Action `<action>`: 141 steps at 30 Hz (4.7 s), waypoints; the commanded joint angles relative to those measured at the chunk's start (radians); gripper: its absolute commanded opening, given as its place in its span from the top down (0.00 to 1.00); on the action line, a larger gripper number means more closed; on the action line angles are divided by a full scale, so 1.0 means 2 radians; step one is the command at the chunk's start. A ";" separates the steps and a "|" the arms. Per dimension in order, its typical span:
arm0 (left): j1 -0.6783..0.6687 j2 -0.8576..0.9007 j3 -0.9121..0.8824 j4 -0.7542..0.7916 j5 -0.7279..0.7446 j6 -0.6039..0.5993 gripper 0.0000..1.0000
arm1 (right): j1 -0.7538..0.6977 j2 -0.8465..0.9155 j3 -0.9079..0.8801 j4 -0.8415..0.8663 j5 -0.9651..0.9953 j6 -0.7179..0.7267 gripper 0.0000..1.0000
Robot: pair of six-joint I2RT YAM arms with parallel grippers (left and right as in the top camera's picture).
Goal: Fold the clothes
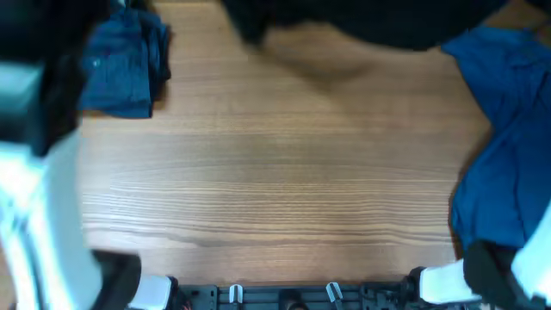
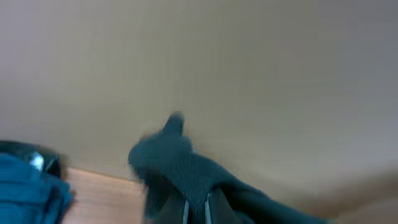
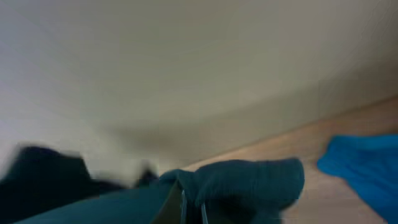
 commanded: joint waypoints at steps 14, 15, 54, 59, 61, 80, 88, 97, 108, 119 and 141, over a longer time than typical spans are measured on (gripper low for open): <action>0.003 0.143 -0.224 -0.328 0.059 -0.031 0.96 | 0.070 0.036 -0.316 -0.137 0.004 -0.046 0.96; 0.003 0.146 -0.249 -0.328 0.061 -0.031 0.96 | 0.077 0.036 -0.332 -0.141 0.008 -0.046 0.96; -0.181 -0.038 -0.528 -0.318 0.022 -0.161 0.96 | 0.100 -0.110 -0.467 -0.234 0.150 0.018 0.96; -0.182 -0.038 -0.557 -0.282 0.028 -0.161 0.96 | 0.100 -0.112 -0.533 -0.202 0.150 0.065 0.96; -0.182 -0.038 -0.562 -0.282 0.028 -0.161 0.96 | 0.100 -0.112 -0.543 -0.194 0.150 0.076 0.96; -0.181 -0.026 -0.566 -0.155 -0.067 -0.160 0.96 | 0.100 -0.111 -0.545 -0.077 0.152 0.090 0.92; -0.151 -0.026 -0.566 -0.104 -0.103 -0.151 0.96 | 0.100 -0.110 -0.595 -0.013 0.182 0.112 0.89; -0.104 -0.013 -0.566 -0.045 -0.112 -0.132 0.96 | 0.100 -0.106 -0.675 0.062 0.193 0.126 0.85; -0.093 0.058 -0.566 -0.010 -0.112 -0.132 0.96 | 0.098 -0.069 -0.676 0.097 0.206 0.125 0.82; -0.090 0.056 -0.564 0.083 -0.112 -0.082 0.09 | 0.098 -0.051 -0.674 0.143 0.194 0.099 0.57; -0.086 0.009 -0.698 0.108 0.090 -0.174 0.18 | 0.098 -0.056 -0.670 0.126 0.084 0.032 0.37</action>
